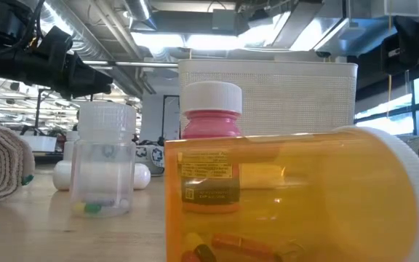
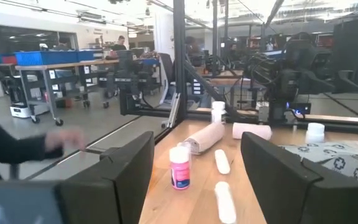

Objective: Pick & place medical supplies in basket/bin
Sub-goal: Put the top white pill bottle into the white bin

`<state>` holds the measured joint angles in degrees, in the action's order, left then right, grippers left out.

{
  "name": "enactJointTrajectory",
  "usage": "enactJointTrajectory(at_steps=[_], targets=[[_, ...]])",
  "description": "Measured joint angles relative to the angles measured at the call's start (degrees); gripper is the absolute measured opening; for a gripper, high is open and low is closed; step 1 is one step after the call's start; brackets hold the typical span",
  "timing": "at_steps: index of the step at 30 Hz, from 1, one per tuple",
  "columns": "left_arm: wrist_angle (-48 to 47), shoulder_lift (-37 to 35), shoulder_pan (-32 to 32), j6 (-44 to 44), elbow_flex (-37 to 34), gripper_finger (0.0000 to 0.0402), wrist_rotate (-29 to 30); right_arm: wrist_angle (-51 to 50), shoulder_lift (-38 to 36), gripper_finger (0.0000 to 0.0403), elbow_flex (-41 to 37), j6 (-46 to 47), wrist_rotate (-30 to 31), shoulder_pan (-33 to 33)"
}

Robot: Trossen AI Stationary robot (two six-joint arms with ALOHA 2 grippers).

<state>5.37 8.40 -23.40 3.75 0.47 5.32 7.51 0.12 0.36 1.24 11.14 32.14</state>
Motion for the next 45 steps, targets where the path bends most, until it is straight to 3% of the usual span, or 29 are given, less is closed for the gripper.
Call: enactJointTrajectory(at_steps=[32, 37, 45], targets=[[-0.02, -0.02, -0.02, -1.51, 0.0, 0.026, 0.57, -0.11, -0.01, 0.0243, 0.0, 1.3, -0.07, 0.0], [1.32, 0.0, -0.02, 4.06, 0.0, 0.026, 0.66, -0.09, 0.0, 0.0243, 0.02, 1.09, -0.07, 0.0], [2.54, -0.02, -0.02, 10.68, 0.0, 0.026, 13.6, -0.08, 0.0, 0.0243, 0.02, 1.09, -0.09, 0.0]])
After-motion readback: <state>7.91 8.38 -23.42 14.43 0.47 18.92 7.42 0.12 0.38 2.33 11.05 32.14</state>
